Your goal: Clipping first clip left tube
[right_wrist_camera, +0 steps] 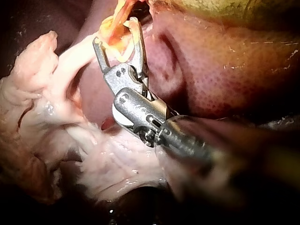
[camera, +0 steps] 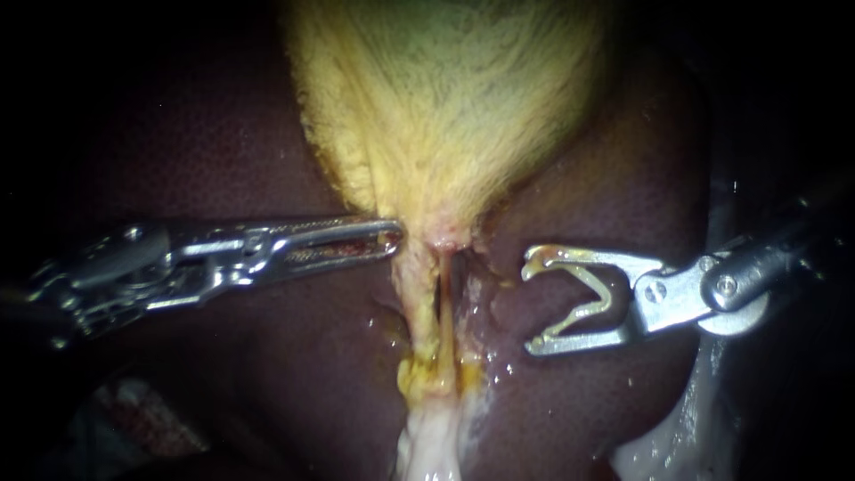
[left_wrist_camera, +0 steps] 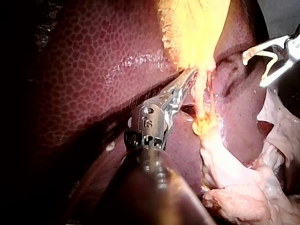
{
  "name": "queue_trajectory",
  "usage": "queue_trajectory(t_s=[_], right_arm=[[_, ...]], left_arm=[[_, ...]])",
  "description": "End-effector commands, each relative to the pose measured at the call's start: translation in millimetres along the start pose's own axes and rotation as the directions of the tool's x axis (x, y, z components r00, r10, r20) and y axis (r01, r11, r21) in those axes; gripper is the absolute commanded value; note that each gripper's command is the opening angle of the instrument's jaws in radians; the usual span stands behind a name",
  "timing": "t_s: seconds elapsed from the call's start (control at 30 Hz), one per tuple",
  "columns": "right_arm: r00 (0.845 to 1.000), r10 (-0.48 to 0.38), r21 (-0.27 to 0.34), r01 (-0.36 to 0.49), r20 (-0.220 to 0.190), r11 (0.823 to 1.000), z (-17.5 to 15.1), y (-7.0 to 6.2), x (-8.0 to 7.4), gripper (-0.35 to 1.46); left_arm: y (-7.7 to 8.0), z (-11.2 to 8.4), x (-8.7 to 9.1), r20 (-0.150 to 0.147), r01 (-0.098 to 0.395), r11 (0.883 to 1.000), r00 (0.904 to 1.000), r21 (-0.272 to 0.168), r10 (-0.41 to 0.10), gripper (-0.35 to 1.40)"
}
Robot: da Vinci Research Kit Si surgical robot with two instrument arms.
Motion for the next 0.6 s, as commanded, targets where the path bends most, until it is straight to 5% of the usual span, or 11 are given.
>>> queue_trajectory(t_s=[0.03,0.3,0.6], right_arm=[[1.000,-0.001,0.000,0.001,0.000,1.000,0.0,0.0,-0.1,0.60],[1.000,0.014,0.011,-0.014,-0.003,1.000,2.3,-0.9,-0.6,0.60],[0.995,0.097,0.048,-0.096,-0.010,0.994,8.6,-2.5,-1.6,0.60]], left_arm=[[0.0,-0.1,0.0,0.000,0.000,1.000,1.0000,0.001,0.000,-0.35],[0.5,-2.5,-0.2,-0.005,-0.001,1.000,1.0000,0.008,0.001,-0.35],[1.7,-6.3,-0.7,0.004,0.000,1.000,1.0000,-0.019,0.000,-0.35]])
